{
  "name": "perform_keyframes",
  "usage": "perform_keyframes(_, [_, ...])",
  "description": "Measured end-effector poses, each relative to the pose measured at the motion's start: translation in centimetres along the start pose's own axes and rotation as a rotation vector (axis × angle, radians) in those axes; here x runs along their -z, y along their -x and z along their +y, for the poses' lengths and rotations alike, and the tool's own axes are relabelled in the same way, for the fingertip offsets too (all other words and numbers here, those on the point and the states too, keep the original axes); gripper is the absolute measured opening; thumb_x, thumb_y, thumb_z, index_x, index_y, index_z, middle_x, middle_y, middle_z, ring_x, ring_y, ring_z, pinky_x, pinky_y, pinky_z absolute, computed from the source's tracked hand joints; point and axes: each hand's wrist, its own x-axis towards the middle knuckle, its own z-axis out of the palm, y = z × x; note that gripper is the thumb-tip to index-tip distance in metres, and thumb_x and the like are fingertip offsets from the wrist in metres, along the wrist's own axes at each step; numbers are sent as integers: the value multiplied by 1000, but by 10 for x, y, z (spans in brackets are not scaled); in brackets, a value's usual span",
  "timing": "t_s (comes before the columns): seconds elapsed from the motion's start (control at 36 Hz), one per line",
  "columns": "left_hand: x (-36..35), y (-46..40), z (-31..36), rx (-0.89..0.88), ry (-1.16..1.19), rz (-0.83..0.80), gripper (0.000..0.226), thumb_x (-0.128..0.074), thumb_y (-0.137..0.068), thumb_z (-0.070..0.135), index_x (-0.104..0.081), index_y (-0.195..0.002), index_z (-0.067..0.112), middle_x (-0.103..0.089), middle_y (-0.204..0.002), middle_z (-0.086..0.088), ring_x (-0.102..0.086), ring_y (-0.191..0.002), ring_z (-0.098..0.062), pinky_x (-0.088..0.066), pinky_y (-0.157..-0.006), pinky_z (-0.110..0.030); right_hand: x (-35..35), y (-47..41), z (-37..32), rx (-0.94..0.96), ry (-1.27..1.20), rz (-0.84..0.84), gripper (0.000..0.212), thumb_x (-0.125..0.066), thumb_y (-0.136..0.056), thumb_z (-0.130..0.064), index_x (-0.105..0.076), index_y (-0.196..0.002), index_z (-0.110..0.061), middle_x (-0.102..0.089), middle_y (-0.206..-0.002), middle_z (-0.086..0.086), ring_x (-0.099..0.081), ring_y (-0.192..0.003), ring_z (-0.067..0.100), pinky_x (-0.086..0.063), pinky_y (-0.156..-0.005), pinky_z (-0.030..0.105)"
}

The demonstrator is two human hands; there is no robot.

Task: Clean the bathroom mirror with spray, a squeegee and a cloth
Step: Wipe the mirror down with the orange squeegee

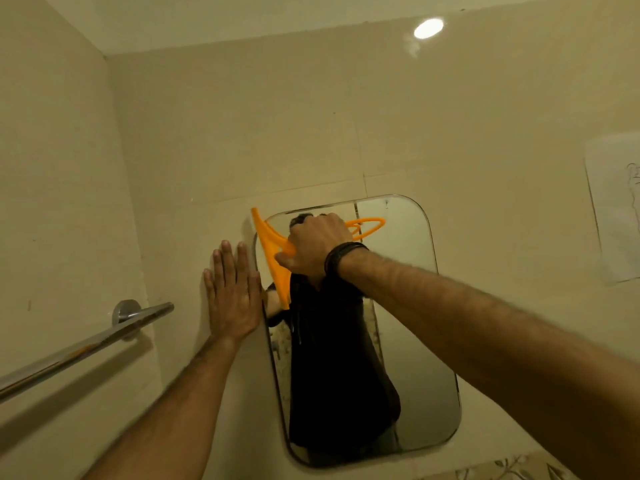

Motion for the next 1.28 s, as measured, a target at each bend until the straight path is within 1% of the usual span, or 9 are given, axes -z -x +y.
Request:
perform_keyframes(0.11, [-4, -1, -2, 8, 2, 40, 65, -11, -105, 42, -1, -164, 17, 12, -171, -7, 9, -158, -24, -3, -127, -53, -10, 13, 25, -72, -60, -21, 55, -42, -90, -69, -42, -60, -23, -47, -61, -3, -42, -54, 14, -41, -64, 32])
perform_keyframes(0.22, [-5, 0, 1, 27, 31, 44, 65, -7, -103, 45, 2, -164, 22, 18, -170, -1, 14, -158, -19, 1, -128, -51, -17, 39, 62, -164, -99, -49, 60, -38, -90, -73, -59, -69, -21, -51, -60, -5, -47, -54, 14, -43, -61, 31])
perform_keyframes(0.33, [-5, 1, 4, 41, 69, 63, 64, -7, -104, 45, 2, -163, 23, 16, -170, 0, 13, -158, -18, 2, -128, -50, -23, 69, 109, -224, -106, -73, 57, -36, -91, -75, -54, -73, -24, -48, -59, -6, -45, -52, 11, -33, -52, 24])
perform_keyframes(0.42, [-6, 1, 6, 49, 82, 81, 64, -8, -104, 44, -2, -164, 21, 10, -171, -2, 9, -158, -20, -1, -128, -52, -26, 91, 138, -306, -86, -88, 60, -35, -90, -76, -59, -81, -22, -49, -60, -5, -46, -52, 11, -33, -50, 23])
perform_keyframes(0.53, [-7, 3, 7, 52, 76, 99, 63, -8, -105, 41, -5, -164, 20, 4, -172, -4, 4, -159, -22, -5, -127, -54, -33, 117, 167, -429, -130, -79, 59, -41, -87, -77, -45, -61, -24, -47, -55, -3, -44, -49, 13, -37, -52, 24])
perform_keyframes(0.58, [-6, 3, 8, 51, 80, 108, 63, -8, -104, 40, -5, -164, 20, 4, -172, -4, 4, -159, -22, -5, -127, -54, -38, 127, 177, -487, -157, -67, 63, -40, -85, -80, -47, -60, -22, -48, -53, -3, -44, -48, 13, -35, -51, 23])
perform_keyframes(1.11, [-7, 3, 4, 29, 47, 88, 63, -8, -105, 42, 7, -162, 23, 11, -171, -4, 11, -158, -20, 2, -128, -49, -62, 200, 165, -755, -291, -102, 67, -41, -86, -78, -46, -58, -18, -41, -52, -2, -39, -48, 16, -32, -52, 26])
perform_keyframes(1.22, [-9, 0, 3, 48, 52, 93, 63, -12, -105, 42, 1, -164, 22, 8, -172, -4, 8, -158, -21, 3, -127, -48, -47, 187, 165, -782, -447, 71, 74, -29, -77, -89, -47, -59, -20, -38, -53, -3, -36, -48, 15, -30, -52, 27])
perform_keyframes(1.28, [-10, 1, 4, 50, 48, 105, 63, -12, -105, 42, -1, -164, 21, 5, -172, -5, 6, -159, -22, 5, -127, -46, -31, 169, 165, -780, -530, 164, 68, -35, -87, -80, -46, -59, -19, -38, -54, -3, -35, -49, 15, -26, -51, 25])
